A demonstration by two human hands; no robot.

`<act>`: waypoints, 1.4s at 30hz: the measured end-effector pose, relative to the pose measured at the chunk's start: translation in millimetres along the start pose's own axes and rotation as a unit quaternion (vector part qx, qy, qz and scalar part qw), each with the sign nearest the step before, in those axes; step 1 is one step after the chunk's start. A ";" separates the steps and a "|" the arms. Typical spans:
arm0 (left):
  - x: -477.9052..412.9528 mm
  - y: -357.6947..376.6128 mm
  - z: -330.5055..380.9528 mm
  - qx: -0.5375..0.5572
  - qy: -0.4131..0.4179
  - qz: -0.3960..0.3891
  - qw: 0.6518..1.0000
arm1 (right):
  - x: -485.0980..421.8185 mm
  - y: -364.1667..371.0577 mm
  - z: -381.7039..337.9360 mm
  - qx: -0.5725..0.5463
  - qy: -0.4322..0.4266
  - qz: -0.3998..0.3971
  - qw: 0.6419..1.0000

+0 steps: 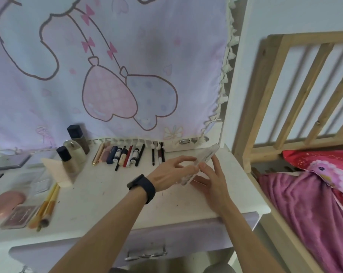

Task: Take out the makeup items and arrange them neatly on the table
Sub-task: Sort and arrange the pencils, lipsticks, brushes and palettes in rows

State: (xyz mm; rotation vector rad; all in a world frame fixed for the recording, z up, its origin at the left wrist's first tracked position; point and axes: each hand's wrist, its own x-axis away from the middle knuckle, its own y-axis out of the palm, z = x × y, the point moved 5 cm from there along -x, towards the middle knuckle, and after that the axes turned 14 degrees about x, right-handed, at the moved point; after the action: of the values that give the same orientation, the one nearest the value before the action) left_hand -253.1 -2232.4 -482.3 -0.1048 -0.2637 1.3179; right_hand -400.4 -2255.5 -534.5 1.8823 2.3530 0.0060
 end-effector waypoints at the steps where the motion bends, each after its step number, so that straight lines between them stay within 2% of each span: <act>1: -0.5 0.3 -0.6 -0.001 -0.001 0.006 1.000 | 0.2 0.7 -0.2 0.001 0.000 -0.005 1.000; 9: 0.5 0.9 -11.6 0.004 0.008 0.037 0.999 | 6.1 7.9 -6.0 0.023 -0.017 -0.017 0.999; 18: 7.8 -1.2 1.2 0.008 -0.014 -0.003 1.000 | 4.3 4.0 -4.1 0.016 -0.005 -0.062 0.998; 25: 4.5 0.1 1.4 -0.015 0.000 0.005 1.000 | 4.3 5.0 -1.5 0.041 -0.015 -0.053 0.998; 29: 0.5 3.2 0.8 -0.033 0.031 0.011 0.999 | 6.0 6.1 -3.9 0.030 -0.031 -0.043 0.998; 33: -3.4 3.9 -0.3 -0.040 0.025 -0.002 0.999 | 5.5 4.5 -0.1 0.015 -0.029 -0.035 0.999; 36: -4.6 -3.3 2.4 -0.081 0.024 0.026 0.996 | 2.9 1.3 5.7 -0.013 -0.018 -0.017 1.000; 39: -2.1 -10.1 8.9 -0.179 0.061 0.059 0.980 | 2.1 -1.1 11.0 -0.020 0.008 0.011 1.000; 40: -1.5 -11.5 9.3 -0.175 0.071 0.058 0.980 | 1.8 -2.4 12.2 -0.014 0.012 0.019 1.000; 42: 0.8 -20.0 6.5 -0.084 0.057 0.075 0.992 | 1.2 -5.9 15.4 -0.027 0.013 0.030 0.999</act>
State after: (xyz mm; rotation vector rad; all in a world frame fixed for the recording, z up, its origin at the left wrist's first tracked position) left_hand -235.7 -2237.0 -471.5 -0.3471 -0.2726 1.4314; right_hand -404.8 -2256.8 -550.4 1.9379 2.2878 0.1000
